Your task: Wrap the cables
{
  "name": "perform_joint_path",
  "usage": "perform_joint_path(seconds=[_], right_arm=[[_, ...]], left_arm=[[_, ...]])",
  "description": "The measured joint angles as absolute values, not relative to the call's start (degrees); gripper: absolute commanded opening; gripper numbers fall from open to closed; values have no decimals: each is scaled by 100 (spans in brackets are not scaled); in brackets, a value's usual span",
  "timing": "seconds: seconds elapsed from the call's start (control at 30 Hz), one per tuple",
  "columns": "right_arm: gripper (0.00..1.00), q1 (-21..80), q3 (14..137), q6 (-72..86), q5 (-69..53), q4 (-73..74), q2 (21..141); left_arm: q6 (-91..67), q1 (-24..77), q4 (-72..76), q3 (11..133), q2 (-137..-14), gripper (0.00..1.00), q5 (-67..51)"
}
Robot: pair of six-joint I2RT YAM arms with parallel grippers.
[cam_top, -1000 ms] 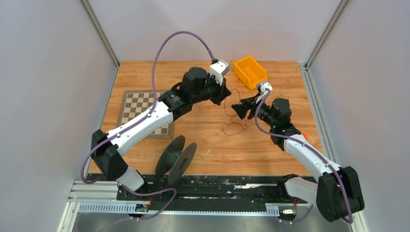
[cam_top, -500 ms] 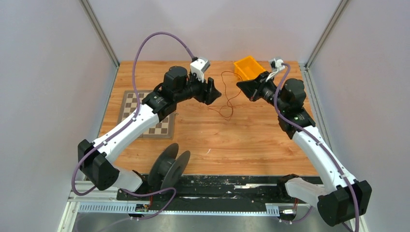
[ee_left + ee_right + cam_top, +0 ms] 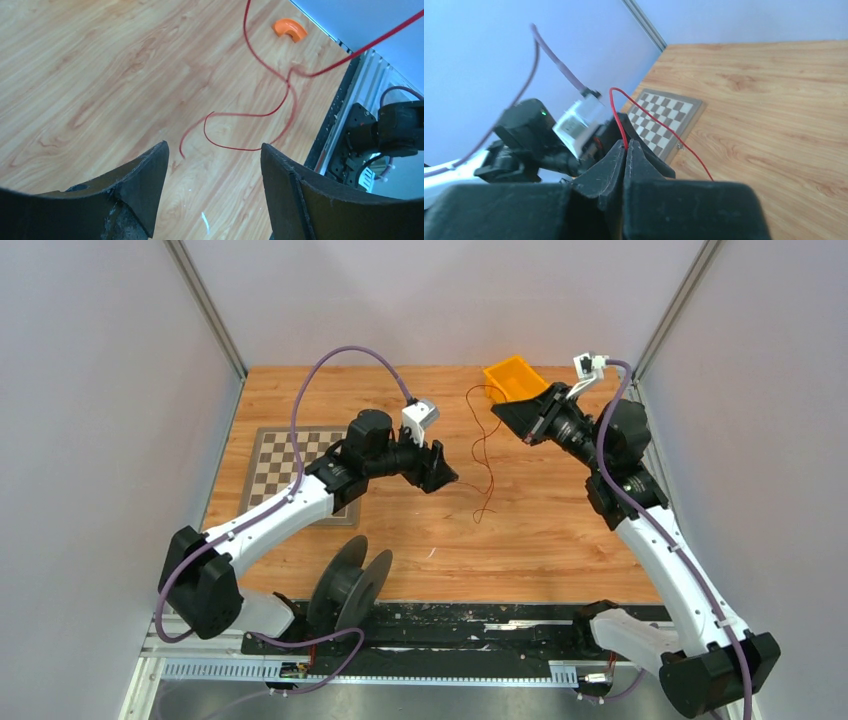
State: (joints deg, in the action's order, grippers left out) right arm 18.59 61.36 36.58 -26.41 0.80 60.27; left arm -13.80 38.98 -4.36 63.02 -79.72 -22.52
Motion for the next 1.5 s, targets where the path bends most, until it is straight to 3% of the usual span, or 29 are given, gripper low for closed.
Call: perform_joint_path(seconds=[0.43,0.8,1.3,1.5], right_arm=[[0,1859,6403,3763,-2606,62,5592],[0,1859,6401,3721,-2591,64,5527],[0,1859,6250,3553,-2517,62,5264],[0,1859,6132,3509,-2517,62,5183]], left_arm=[[-1337,3903,-716,6394,-7861,74,-2008],[-3671,3828,-1184,6722,-8062,72,-1457],[-5736,3520,-469,6272,-8602,59,-2810],[-6300,3422,211,6020,-8702,49,-3280]])
